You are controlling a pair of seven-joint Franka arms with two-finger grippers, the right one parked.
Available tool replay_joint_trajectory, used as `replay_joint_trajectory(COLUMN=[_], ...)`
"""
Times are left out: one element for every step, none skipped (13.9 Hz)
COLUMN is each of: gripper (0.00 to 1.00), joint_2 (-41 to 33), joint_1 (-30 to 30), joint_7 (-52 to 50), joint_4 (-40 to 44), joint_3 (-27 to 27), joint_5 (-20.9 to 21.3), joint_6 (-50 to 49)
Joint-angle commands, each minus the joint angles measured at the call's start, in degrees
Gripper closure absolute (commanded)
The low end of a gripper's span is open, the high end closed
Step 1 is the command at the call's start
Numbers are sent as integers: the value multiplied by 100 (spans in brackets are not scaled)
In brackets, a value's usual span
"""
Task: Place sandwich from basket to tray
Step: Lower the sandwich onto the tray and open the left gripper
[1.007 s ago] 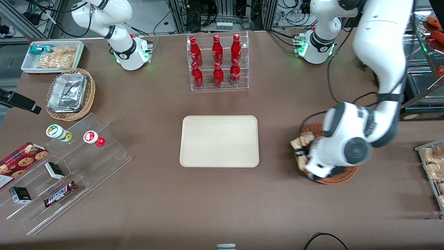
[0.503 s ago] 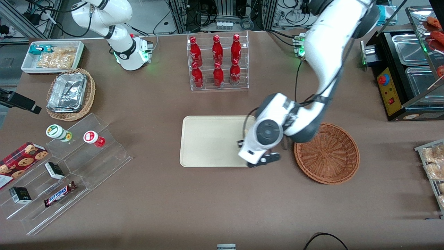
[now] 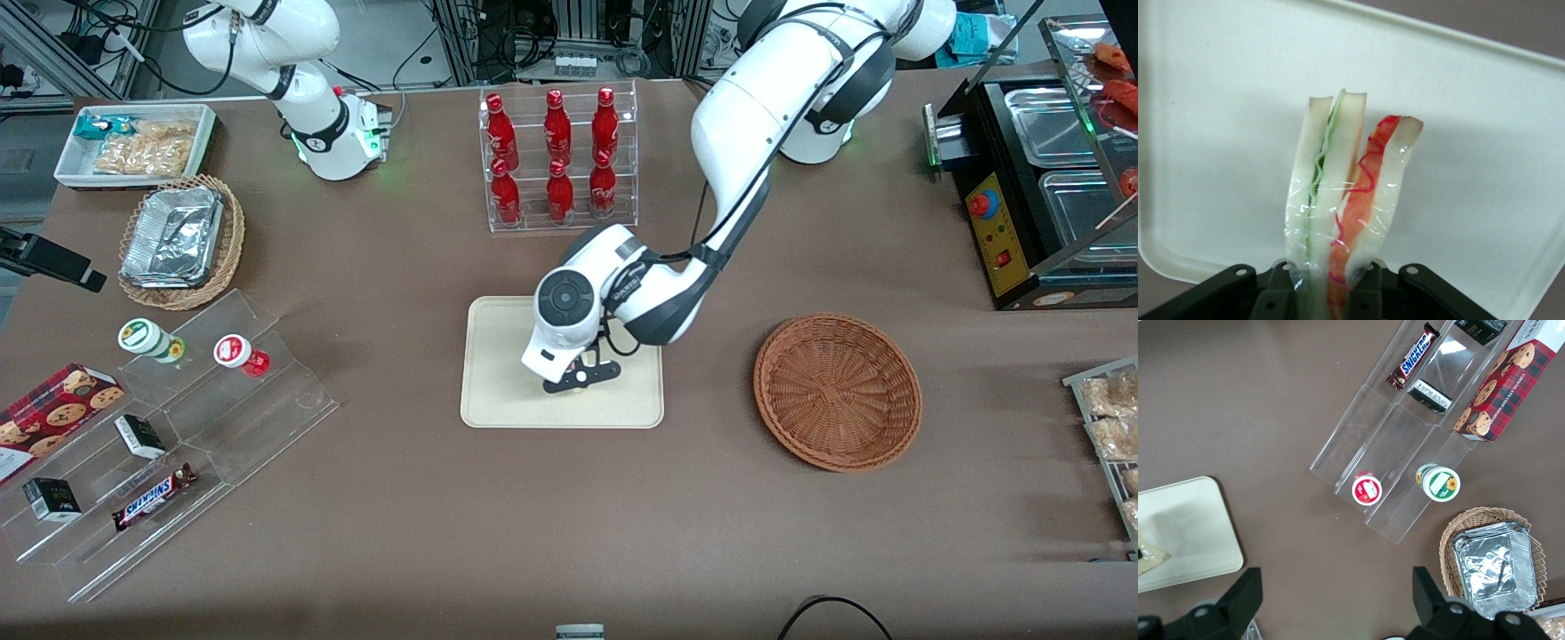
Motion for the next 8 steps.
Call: replay_joint_trajectory(gripper=[77, 63, 34, 9, 0, 0, 0, 0], joint_2=[275, 311, 320, 320, 311, 294, 268, 180], joint_1=[-120, -129, -129, -129, -120, -111, -111, -111], joint_7=[-258, -346, -469, -505, -505, -505, -496, -496], joint_4=[219, 219, 211, 202, 202, 219, 228, 228], joint_3=[67, 67, 67, 67, 67, 75, 145, 302], joint_5=[199, 278, 314, 332, 375, 402, 428, 515], joint_6=[206, 347, 426, 427, 427, 427, 427, 410])
